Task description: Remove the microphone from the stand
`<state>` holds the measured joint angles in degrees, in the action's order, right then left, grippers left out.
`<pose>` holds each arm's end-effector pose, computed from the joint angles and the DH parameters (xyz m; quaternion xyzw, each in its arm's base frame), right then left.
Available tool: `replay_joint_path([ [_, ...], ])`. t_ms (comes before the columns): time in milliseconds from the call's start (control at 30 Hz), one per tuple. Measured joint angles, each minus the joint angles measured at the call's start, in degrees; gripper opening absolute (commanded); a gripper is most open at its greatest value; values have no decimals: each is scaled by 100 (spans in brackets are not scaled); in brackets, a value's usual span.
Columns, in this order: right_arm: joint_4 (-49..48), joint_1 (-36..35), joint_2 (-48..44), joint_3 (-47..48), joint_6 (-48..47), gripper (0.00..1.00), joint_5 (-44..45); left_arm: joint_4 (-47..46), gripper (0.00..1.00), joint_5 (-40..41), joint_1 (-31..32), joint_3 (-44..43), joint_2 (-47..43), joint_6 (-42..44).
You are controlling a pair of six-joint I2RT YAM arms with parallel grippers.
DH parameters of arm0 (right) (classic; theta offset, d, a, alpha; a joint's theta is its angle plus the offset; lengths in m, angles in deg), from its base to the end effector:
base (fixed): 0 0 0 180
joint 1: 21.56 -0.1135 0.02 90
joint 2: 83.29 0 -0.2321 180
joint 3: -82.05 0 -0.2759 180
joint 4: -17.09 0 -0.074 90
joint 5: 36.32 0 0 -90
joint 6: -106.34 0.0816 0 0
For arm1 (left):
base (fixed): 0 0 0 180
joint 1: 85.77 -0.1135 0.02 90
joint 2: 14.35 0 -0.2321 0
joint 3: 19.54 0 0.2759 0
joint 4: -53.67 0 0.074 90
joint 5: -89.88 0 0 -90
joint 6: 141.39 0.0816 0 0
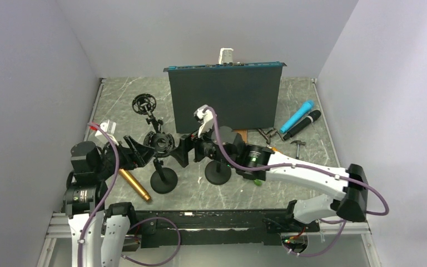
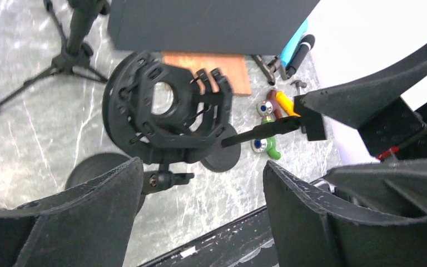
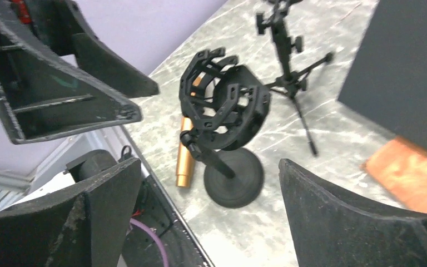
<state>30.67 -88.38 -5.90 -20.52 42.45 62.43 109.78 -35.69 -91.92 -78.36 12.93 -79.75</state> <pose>0.1671 0.3588 0.3040 -0.2282 0.7508 0.4060 0.4684 0.1806 -0.0283 0.3058 -0.0800 0.8141 -0.3513 0.4555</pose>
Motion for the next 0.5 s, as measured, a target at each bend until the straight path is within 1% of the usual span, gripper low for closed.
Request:
replay_joint_path([
  [33, 116, 0, -136, 35, -109, 100, 85, -7, 84, -15, 0, -136, 7, 50],
  [167, 612, 9, -669, 181, -472, 100, 605, -138, 89, -223, 0, -568, 114, 236],
  [233, 907, 26, -979, 269, -619, 100, 1005, -282, 90, -426, 0, -717, 199, 293],
  [333, 1360, 44, -1443, 382, -695, 100, 1735, -575, 92, -852, 0, -944, 380, 323],
  [500, 2341, 55, -2159, 748, -597, 100, 3202, -1344, 93, -1451, 15, -1220, 643, 157],
])
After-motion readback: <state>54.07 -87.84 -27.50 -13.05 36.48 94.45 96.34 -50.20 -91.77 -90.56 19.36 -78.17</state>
